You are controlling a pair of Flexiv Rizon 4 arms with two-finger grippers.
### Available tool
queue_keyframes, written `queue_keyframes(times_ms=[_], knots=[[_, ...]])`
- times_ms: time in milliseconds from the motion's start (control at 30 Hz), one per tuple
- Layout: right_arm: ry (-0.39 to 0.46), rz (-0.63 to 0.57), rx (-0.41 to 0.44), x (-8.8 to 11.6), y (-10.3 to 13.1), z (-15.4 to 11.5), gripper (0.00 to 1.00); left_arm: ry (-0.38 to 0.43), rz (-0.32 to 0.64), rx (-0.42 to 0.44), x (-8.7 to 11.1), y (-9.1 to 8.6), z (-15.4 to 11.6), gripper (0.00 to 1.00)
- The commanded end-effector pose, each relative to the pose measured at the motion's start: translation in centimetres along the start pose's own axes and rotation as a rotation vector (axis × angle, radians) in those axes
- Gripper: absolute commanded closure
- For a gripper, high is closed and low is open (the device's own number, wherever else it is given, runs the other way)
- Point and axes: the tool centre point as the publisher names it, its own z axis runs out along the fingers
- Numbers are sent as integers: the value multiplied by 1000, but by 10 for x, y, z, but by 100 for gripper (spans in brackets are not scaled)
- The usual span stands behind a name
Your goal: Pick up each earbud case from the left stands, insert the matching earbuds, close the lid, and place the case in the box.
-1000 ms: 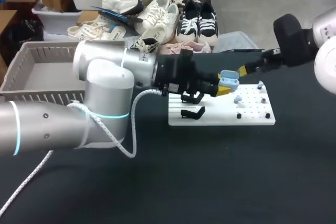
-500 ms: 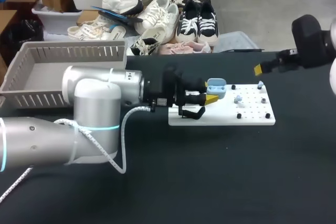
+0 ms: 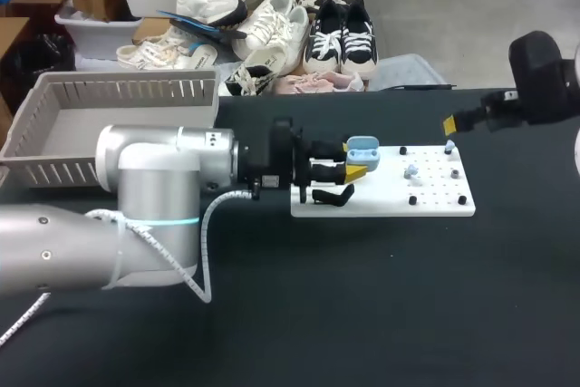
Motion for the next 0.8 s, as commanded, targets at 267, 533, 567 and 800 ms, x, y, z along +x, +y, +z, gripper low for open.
queue_keyframes(times_ms=[267, 533, 567, 800], knots=[[1, 10, 58, 9, 2, -4, 0, -12, -19, 13, -1, 7, 7, 100], [0, 17, 64, 11, 2, -6, 0, -20, -39, 10, 4, 10, 7, 100], [0, 17, 65, 11, 2, -6, 0, -19, -39, 11, 4, 10, 7, 100], [4, 20, 67, 11, 1, -5, 0, -19, -44, 6, 6, 10, 7, 100]])
